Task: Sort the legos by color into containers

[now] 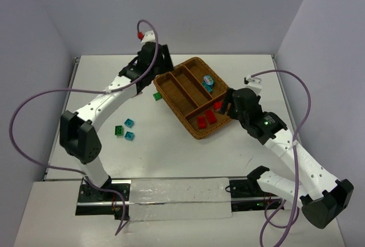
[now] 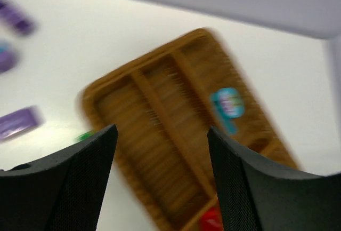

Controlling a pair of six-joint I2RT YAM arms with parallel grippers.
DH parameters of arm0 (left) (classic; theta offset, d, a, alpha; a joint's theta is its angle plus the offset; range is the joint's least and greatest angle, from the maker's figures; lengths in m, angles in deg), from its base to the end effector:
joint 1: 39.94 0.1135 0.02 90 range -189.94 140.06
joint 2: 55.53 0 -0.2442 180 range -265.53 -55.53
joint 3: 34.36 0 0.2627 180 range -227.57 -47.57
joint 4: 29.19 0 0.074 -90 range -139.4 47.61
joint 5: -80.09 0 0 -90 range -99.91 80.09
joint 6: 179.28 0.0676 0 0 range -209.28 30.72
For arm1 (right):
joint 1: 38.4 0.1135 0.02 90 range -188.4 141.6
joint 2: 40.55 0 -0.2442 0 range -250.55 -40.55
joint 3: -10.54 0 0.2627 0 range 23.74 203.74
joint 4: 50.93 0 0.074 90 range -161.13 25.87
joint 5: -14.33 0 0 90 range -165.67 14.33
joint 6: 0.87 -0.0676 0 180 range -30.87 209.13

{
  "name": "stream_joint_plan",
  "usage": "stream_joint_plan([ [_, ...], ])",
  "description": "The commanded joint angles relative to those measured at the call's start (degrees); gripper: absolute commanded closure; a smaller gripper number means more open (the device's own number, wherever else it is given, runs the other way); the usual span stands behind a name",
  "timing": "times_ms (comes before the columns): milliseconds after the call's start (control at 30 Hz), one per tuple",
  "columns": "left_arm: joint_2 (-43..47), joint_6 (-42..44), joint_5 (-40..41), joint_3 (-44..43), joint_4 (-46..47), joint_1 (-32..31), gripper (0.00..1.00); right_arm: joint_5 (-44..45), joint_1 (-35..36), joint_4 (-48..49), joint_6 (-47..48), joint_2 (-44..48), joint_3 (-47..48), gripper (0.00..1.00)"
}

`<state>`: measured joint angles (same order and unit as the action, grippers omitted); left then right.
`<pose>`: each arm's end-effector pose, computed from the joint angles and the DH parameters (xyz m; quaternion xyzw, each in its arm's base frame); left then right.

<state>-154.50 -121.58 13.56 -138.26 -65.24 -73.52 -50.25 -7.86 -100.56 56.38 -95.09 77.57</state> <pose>0.3783 -0.2189 0.3070 -0.0904 0.8537 -0.1130 0.5002 0.2236 0.0982 0.2877 0.1148 0.8715 0.0601 0.4730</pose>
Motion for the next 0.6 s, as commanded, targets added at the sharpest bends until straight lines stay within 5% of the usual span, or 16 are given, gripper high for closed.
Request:
stream_joint_plan([
  [0,3.6,-0.7,10.2,11.2,-10.5,4.8,0.21,-1.5,0.3,3.3,0.0,-1.5,0.8,0.18],
  [333,10.8,-7.0,8.1,28.5,-13.9,7.6,0.18,-2.6,1.4,4.2,0.0,-3.7,1.6,0.18],
  [567,7.3,-8.5,6.4,29.3,-12.4,8.4,0.2,-2.9,2.6,4.3,-0.1,-5.0,2.0,0.18],
])
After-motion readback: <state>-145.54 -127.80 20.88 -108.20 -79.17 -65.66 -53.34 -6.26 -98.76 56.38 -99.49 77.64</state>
